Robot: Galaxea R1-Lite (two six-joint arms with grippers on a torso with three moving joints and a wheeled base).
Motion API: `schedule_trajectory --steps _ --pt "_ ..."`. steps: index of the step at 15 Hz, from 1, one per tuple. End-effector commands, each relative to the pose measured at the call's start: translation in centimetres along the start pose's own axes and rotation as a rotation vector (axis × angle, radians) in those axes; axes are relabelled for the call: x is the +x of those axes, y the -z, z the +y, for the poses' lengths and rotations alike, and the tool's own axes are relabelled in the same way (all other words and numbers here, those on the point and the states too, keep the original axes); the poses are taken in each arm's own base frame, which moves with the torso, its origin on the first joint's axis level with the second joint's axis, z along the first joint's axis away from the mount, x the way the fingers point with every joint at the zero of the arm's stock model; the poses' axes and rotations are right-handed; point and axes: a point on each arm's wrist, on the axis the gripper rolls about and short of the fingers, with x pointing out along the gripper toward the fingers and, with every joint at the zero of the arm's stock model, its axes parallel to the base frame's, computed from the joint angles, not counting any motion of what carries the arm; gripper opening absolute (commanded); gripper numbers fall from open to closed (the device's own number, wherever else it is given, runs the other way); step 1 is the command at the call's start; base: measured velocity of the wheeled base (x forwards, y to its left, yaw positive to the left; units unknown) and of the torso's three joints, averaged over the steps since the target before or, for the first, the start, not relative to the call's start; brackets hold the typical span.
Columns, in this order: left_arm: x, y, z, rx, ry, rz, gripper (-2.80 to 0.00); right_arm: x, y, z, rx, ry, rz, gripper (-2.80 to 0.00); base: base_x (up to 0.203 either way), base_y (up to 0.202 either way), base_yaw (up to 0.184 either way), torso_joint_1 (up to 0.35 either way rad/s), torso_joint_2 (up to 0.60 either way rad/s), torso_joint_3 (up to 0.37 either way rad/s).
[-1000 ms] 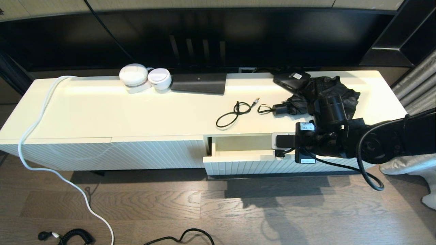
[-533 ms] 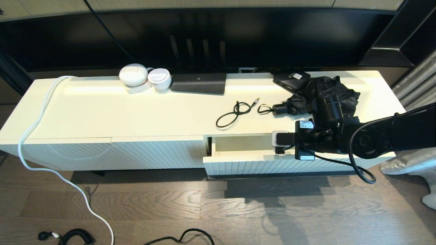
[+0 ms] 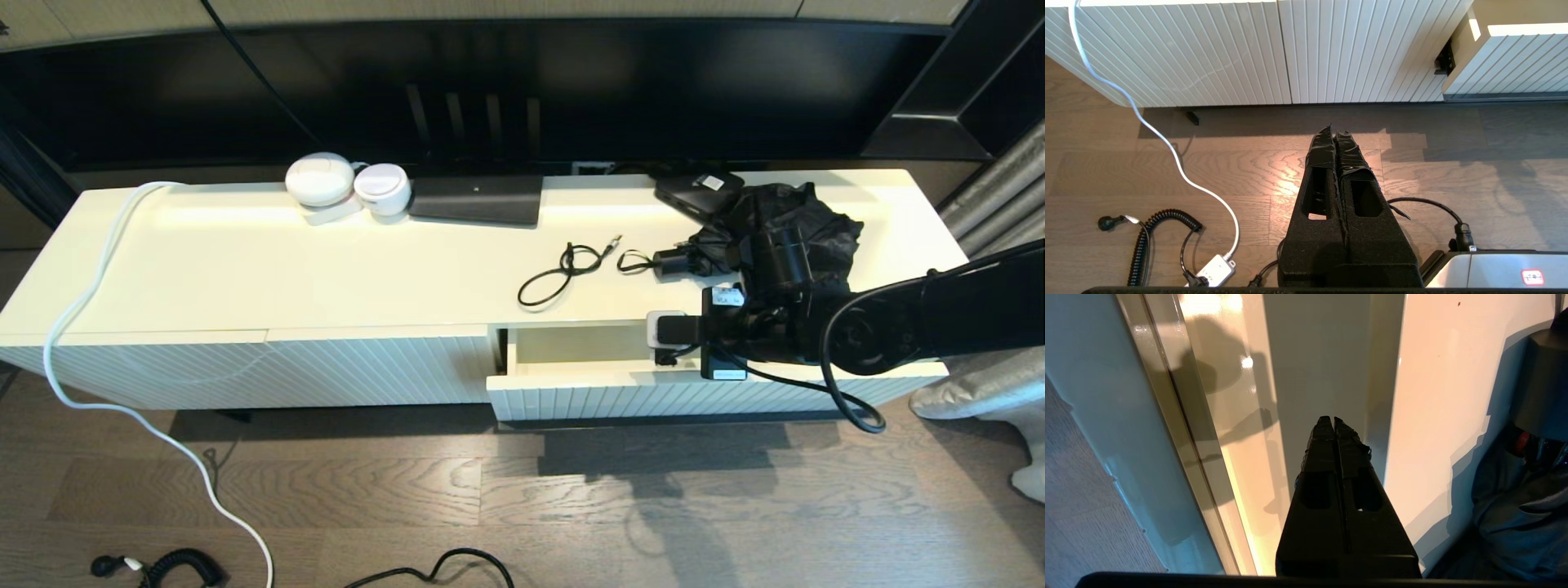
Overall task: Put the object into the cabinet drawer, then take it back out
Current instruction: Open the drawer
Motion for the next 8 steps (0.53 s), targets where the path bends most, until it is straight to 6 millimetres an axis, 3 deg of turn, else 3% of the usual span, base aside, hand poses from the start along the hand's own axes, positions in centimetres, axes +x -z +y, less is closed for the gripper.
schedule_trajectory --steps 1,8 --pt "0.0 0.0 0.0 0.0 0.0 0.0 -2.8 0.14 0.02 0.18 -0.013 -0.006 0.002 -2.8 0.0 0.0 0.0 0.0 0.0 0.0" --pt "0.0 0.0 0.0 0.0 0.0 -0.001 -2.8 -0.67 0.18 0.56 -0.029 -0.055 0.016 -2.8 0.0 0.0 0.0 0.0 0.0 0.0"
